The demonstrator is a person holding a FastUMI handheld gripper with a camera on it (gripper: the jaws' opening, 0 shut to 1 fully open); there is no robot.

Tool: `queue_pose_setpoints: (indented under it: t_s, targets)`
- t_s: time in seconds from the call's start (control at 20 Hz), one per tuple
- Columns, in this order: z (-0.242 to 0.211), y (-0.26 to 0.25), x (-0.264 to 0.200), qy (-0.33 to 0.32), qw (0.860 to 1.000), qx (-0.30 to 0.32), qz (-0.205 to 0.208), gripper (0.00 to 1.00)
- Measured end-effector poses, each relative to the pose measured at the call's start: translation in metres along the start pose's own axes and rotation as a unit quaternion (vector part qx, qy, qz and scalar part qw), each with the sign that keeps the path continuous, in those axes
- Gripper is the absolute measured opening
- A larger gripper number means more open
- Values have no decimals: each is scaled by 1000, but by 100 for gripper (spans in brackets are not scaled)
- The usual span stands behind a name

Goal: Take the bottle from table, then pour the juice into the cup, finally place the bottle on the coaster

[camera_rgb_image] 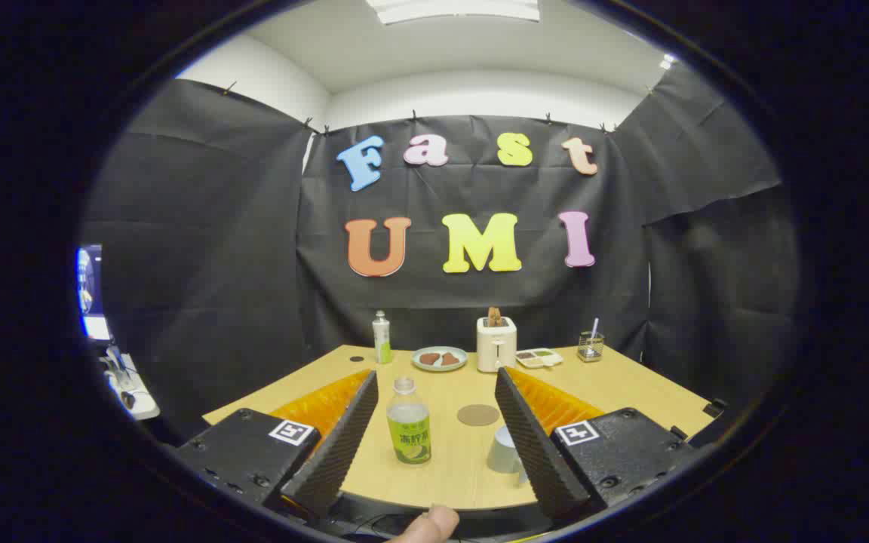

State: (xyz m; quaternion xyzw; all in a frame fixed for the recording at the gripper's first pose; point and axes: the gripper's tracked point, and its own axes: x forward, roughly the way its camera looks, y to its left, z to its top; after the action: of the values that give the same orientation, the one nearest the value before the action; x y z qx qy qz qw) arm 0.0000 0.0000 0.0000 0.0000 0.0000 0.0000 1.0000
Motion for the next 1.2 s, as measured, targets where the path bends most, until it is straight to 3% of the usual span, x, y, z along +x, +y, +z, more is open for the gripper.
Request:
queue_pose_setpoints:
  t_s: [0.45, 0.65, 1.2]
  targets:
    - [4, 3, 4, -5, 1000, 4, -8, 100]
    - [1, -1, 7, -7, 999, -15, -32, 100]
    - [-61, 18, 63, 23, 1000, 3, -21, 100]
